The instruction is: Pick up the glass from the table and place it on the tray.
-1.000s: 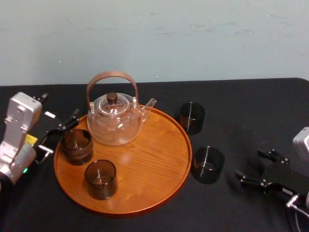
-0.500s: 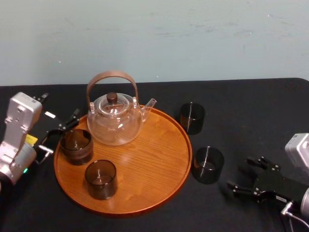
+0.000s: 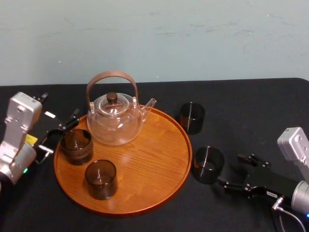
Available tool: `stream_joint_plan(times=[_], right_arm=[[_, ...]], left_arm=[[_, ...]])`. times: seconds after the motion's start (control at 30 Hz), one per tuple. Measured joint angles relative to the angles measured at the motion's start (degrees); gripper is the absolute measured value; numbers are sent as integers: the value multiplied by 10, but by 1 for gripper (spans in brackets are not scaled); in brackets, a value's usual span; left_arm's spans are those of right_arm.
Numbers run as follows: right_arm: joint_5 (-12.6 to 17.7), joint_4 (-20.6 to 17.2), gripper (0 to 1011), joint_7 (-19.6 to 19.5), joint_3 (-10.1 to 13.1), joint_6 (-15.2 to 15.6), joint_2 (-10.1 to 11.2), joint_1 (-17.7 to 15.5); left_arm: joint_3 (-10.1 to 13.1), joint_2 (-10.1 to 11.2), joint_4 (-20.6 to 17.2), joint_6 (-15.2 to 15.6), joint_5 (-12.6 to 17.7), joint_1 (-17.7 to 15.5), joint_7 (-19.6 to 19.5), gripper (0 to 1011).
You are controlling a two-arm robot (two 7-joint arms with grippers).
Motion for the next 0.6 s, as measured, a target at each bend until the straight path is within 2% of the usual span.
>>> stream_joint_plan(times=[0.6], right_arm=[[-20, 15, 1002, 12, -13, 28, -21, 29]], left_arm=[[0, 0, 0, 0, 0, 0, 0, 1001]])
